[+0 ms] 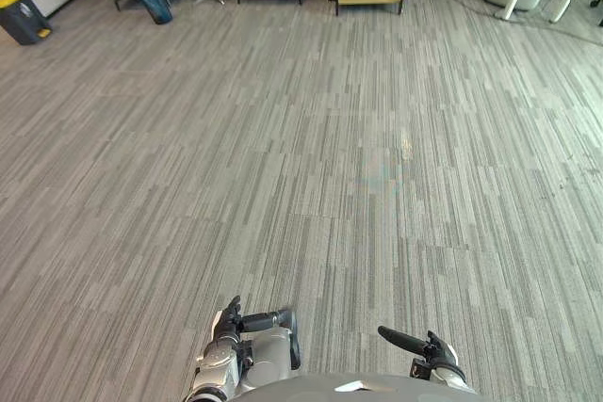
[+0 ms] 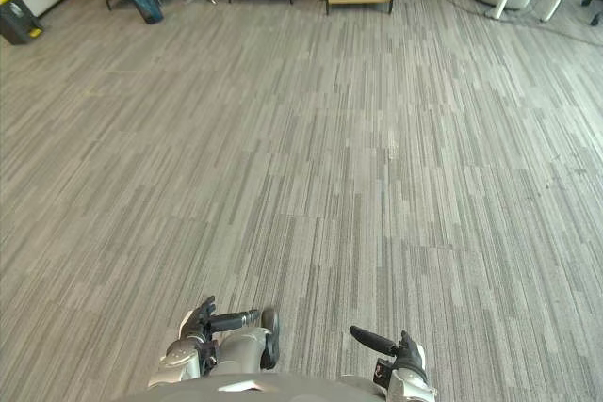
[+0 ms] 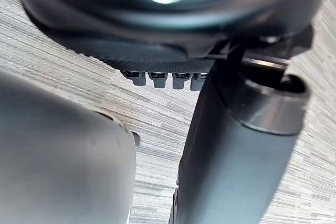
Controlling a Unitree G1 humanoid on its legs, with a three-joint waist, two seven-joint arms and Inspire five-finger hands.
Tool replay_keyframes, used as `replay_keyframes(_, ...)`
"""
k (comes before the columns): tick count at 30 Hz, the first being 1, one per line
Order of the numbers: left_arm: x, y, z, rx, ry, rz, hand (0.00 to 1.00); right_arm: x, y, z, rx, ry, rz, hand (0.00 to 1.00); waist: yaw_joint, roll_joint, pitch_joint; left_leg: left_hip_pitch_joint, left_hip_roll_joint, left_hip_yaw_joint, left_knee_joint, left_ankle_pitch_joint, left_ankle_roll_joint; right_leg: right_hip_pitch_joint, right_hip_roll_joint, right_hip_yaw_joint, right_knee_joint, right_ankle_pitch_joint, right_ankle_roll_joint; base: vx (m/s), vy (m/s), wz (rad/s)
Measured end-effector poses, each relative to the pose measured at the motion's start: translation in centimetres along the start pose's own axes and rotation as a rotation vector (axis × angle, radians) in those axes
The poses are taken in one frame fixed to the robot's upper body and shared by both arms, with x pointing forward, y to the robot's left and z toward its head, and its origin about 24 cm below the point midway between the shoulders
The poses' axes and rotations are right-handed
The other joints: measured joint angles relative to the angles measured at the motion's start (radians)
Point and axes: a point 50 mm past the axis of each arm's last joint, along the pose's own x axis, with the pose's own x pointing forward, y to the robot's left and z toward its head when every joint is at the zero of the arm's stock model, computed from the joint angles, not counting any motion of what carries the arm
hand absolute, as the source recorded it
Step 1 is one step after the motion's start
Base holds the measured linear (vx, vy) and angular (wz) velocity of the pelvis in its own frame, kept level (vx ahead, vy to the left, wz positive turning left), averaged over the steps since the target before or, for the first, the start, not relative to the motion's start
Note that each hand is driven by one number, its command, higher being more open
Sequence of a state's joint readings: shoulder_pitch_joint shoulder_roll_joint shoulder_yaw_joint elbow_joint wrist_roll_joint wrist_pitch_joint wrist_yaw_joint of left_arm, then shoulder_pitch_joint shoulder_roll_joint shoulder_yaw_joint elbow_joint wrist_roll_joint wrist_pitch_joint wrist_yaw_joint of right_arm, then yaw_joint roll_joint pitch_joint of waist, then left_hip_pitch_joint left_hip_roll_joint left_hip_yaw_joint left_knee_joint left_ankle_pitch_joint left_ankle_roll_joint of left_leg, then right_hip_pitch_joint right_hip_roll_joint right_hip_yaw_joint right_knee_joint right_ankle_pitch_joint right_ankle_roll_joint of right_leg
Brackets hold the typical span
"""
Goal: Pick up cushions and gather them together orderly.
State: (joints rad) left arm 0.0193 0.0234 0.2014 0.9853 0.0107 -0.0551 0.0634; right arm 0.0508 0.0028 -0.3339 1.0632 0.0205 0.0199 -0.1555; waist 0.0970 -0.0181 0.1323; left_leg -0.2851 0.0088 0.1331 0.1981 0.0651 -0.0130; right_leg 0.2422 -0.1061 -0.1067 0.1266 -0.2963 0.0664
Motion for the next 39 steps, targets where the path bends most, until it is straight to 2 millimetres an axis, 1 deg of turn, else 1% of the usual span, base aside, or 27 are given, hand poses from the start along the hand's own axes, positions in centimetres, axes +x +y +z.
replay_keyframes(2, 0.0, 0.2, 0.0, 0.006, 0.001, 0.001, 1.0, -0.1, -0.1, -0.4, -0.001, 0.01, 0.002, 1.0, 0.002, -0.014, 0.001, 0.027, -0.033, 0.017, 0.078, -0.099, 0.026, -0.066, -0.052, 0.039, 0.234, -0.004, 0.009, 0.66, 0.212, -0.05)
replay_keyframes(3, 0.0, 0.5, -0.2, 0.01, 0.013, 0.007, 1.0, -0.1, -0.2, -0.7, -0.004, 0.016, 0.004, 1.0, 0.002, -0.025, 0.002, 0.074, -0.059, 0.025, 0.092, -0.144, 0.038, -0.14, -0.085, 0.059, 0.47, 0.022, 0.054, 0.49, 0.171, -0.04)
replay_keyframes(4, 0.1, 0.5, -0.2, 0.012, 0.016, 0.01, 1.0, -0.1, -0.2, -0.6, -0.009, 0.013, 0.007, 1.0, -0.001, -0.028, 0.003, 0.093, -0.069, 0.027, 0.094, -0.161, 0.047, -0.176, -0.099, 0.07, 0.563, 0.053, 0.083, 0.69, 0.202, 0.01)
replay_keyframes(5, 0.1, 0.5, -0.3, 0.022, 0.025, 0.009, 1.0, -0.1, -0.2, 0.1, -0.016, -0.018, 0.015, 1.0, -0.013, -0.031, 0.01, 0.158, -0.089, 0.024, 0.104, -0.213, 0.063, -0.295, -0.134, 0.097, 0.859, 0.101, 0.113, 0.56, 0.132, 0.04)
replay_keyframes(7, 0.0, 0.2, -0.6, 0.038, 0.035, -0.004, 1.0, -0.1, -0.3, 1.0, -0.013, -0.059, 0.018, 1.0, -0.021, -0.019, 0.014, 0.259, -0.084, 0.021, 0.086, -0.247, 0.075, -0.415, -0.159, 0.05, 1.031, 0.083, 0.08, 0.54, 0.088, 0.02)
replay_keyframes(9, -0.1, -0.1, -0.7, 0.032, 0.038, -0.01, 1.0, -0.1, -0.2, 1.6, -0.011, -0.091, 0.027, 1.0, -0.028, -0.003, 0.019, 0.348, -0.062, 0.011, 0.037, -0.267, 0.081, -0.496, -0.157, -0.015, 1.03, 0.058, 0.038, 0.45, -0.006, 0.03)
replay_keyframes(10, -0.1, -0.3, -0.9, 0.028, 0.042, -0.015, 1.0, -0.1, -0.2, 2.3, -0.006, -0.125, 0.026, 1.0, -0.038, 0.011, 0.023, 0.406, -0.035, -0.003, 0.003, -0.302, 0.066, -0.564, -0.141, -0.071, 0.972, 0.04, 0.017, 0.47, -0.077, 0.03)
replay_keyframes(12, -0.1, -0.1, -1.0, 0.034, 0.05, -0.01, 1.0, -0.1, 0.1, 3.0, -0.007, -0.146, 0.036, 1.0, -0.049, 0.003, 0.03, 0.476, -0.005, -0.006, -0.04, -0.328, 0.051, -0.636, -0.102, -0.124, 0.75, 0.033, -0.001, 0.57, -0.18, 0.06)
replay_keyframes(13, 0.0, -0.2, -1.0, 0.044, 0.056, -0.014, 1.0, 0.0, 0.1, 3.1, 0.001, -0.148, 0.035, 1.0, -0.061, 0.0, 0.031, 0.504, 0.014, -0.015, -0.066, -0.344, 0.038, -0.659, -0.068, -0.137, 0.515, 0.072, 0.0, 0.59, -0.294, 0.48)
replay_keyframes(14, 0.0, -0.5, -1.1, 0.068, 0.066, -0.03, 1.0, 0.1, -0.4, 3.4, 0.02, -0.145, 0.018, 1.0, -0.084, 0.003, 0.039, 0.549, 0.035, -0.061, -0.094, -0.36, 0.025, -0.656, -0.044, -0.137, 0.387, 0.224, -0.075, 0.53, -0.303, 0.51)
replay_keyframes(16, 0.2, -1.3, -0.7, 0.069, 0.064, -0.055, 1.0, 0.4, -1.1, 3.9, 0.029, -0.135, -0.008, 1.0, -0.071, 0.023, 0.053, 0.559, 0.053, -0.108, -0.097, -0.305, 0.023, -0.649, -0.032, -0.131, 0.454, 0.19, -0.119, 0.53, -0.313, 0.28)
replay_keyframes(18, 0.1, -2.3, -0.7, 0.051, 0.064, -0.074, 1.0, 0.5, -2.3, 3.4, 0.069, -0.111, -0.043, 1.0, -0.092, 0.033, 0.068, 0.588, 0.055, -0.157, -0.048, -0.27, -0.018, -0.694, -0.054, -0.124, 0.628, 0.124, -0.122, 0.46, -0.307, 0.29)
replay_keyframes(19, -0.1, -2.2, -1.3, 0.041, 0.078, -0.065, 1.0, 0.5, -2.6, 2.7, 0.056, -0.091, -0.049, 1.0, -0.087, 0.045, 0.043, 0.575, 0.069, -0.164, 0.007, -0.278, -0.031, -0.657, -0.032, -0.13, 0.538, 0.109, -0.103, 0.54, -0.39, 0.29)
replay_keyframes(20, -0.3, -2.2, -1.8, 0.02, 0.087, -0.057, 1.0, 0.4, -3.4, 2.3, 0.037, -0.078, -0.067, 1.0, -0.097, 0.083, 0.038, 0.504, 0.105, -0.185, 0.228, -0.281, -0.066, -0.579, 0.004, -0.167, 0.472, 0.066, -0.145, 0.53, -0.367, 0.24)
replay_keyframes(21, -0.3, -2.2, -1.8, -0.01, 0.085, -0.047, 1.0, 0.3, -4.0, 1.9, 0.037, -0.074, -0.086, 1.0, -0.101, 0.104, 0.035, 0.373, 0.144, -0.197, 0.51, -0.176, -0.145, -0.511, 0.041, -0.19, 0.417, 0.045, -0.155, 0.64, -0.42, 0.3)
replay_keyframes(22, -0.3, -2.2, -1.5, -0.024, 0.072, -0.047, 1.0, 0.3, -4.2, 1.7, 0.037, -0.07, -0.096, 1.0, -0.097, 0.112, 0.042, 0.294, 0.175, -0.191, 0.687, -0.16, -0.164, -0.456, 0.067, -0.199, 0.382, 0.036, -0.162, 0.39, -0.229, 0.19)
replay_keyframes(24, -0.3, -2.0, -1.2, -0.026, 0.051, -0.043, 1.0, 0.3, -4.2, 1.5, 0.027, -0.059, -0.098, 1.0, -0.086, 0.109, 0.048, 0.215, 0.207, -0.161, 0.847, -0.169, -0.152, -0.374, 0.098, -0.201, 0.327, 0.031, -0.171, 0.44, -0.223, -0.09)
replay_keyframes(25, -0.1, -1.2, -0.2, -0.012, 0.01, -0.029, 1.0, 0.2, -3.2, 0.9, -0.002, -0.049, -0.066, 1.0, -0.072, 0.064, 0.059, 0.117, 0.21, -0.093, 0.915, -0.199, -0.121, -0.234, 0.11, -0.197, 0.222, 0.03, -0.172, 0.65, -0.333, -0.17)
replay_keyframes(28, 0.0, -1.1, 0.9, -0.012, -0.041, -0.026, 1.0, 0.0, -2.4, 0.7, 0.017, -0.046, -0.042, 1.0, -0.043, 0.033, 0.055, 0.015, 0.198, 0.029, 0.717, -0.271, -0.057, -0.087, 0.119, -0.178, 0.085, 0.045, -0.148, 0.49, -0.195, -0.21)
replay_keyframes(30, 0.0, -1.3, 1.0, -0.016, -0.046, -0.028, 1.0, 0.1, -1.8, 1.0, 0.016, -0.053, -0.027, 1.0, -0.037, 0.036, 0.056, 0.001, 0.155, 0.056, 0.459, -0.273, -0.051, -0.029, 0.121, -0.16, 0.047, 0.036, -0.132, 0.49, -0.027, -0.31)
replay_keyframes(31, 0.0, -1.3, 1.0, -0.015, -0.045, -0.028, 1.0, 0.0, -1.2, 1.1, 0.017, -0.056, -0.013, 1.0, -0.032, 0.038, 0.057, -0.005, 0.105, 0.044, 0.214, -0.213, -0.036, 0.01, 0.12, -0.142, 0.033, 0.022, -0.108, 0.4, 0.043, -0.33)
replay_keyframes(33, 0.0, -1.2, 0.8, -0.014, -0.037, -0.026, 1.0, 0.0, -1.1, 0.7, 0.019, -0.047, -0.01, 1.0, -0.018, 0.043, 0.056, -0.005, 0.073, 0.034, 0.057, -0.124, -0.03, 0.046, 0.125, -0.113, 0.019, 0.005, -0.084, 0.49, 0.078, -0.58)
replay_keyframes(34, -0.1, -0.8, 0.2, -0.022, -0.015, -0.014, 1.0, -0.1, -0.9, 0.4, 0.001, -0.038, 0.001, 1.0, 0.006, 0.049, 0.05, 0.004, 0.06, -0.004, 0.054, 0.032, 0.001, 0.088, 0.128, -0.059, 0.01, -0.01, -0.065, 0.72, 0.117, -0.52)
replay_keyframes(35, 0.1, -0.3, 0.6, -0.011, -0.019, -0.005, 1.0, -0.2, -0.4, 0.0, 0.001, -0.028, 0.014, 1.0, -0.003, 0.009, 0.035, 0.008, 0.025, 0.0, 0.058, 0.011, 0.016, 0.093, 0.086, -0.036, 0.011, -0.006, -0.058, 0.74, 0.12, -0.36)
replay_keyframes(37, 0.2, -0.2, 0.9, 0.002, -0.031, -0.013, 1.0, -0.3, -0.4, -0.5, 0.008, -0.01, 0.01, 1.0, -0.002, -0.014, 0.025, 0.002, -0.005, 0.002, 0.087, -0.029, 0.035, 0.07, 0.053, -0.005, 0.062, 0.005, -0.041, 0.59, 0.104, 0.16)
replay_keyframes(38, 0.2, 0.0, 0.8, 0.006, -0.025, -0.013, 1.0, -0.3, -0.4, -0.8, 0.005, 0.005, 0.01, 1.0, 0.0, -0.025, 0.016, 0.009, -0.022, 0.016, 0.12, -0.065, 0.045, 0.049, 0.029, 0.023, 0.143, 0.009, -0.033, 0.66, 0.125, 0.04)
replay_keyframes(39, 0.1, 0.5, 0.0, 0.01, 0.006, 0.002, 1.0, -0.3, -0.5, -1.1, -0.01, 0.014, 0.013, 1.0, 0.002, -0.031, 0.009, 0.068, -0.045, 0.027, 0.123, -0.117, 0.057, -0.02, 0.002, 0.045, 0.368, 0.045, -0.014, 0.54, 0.105, -0.03)
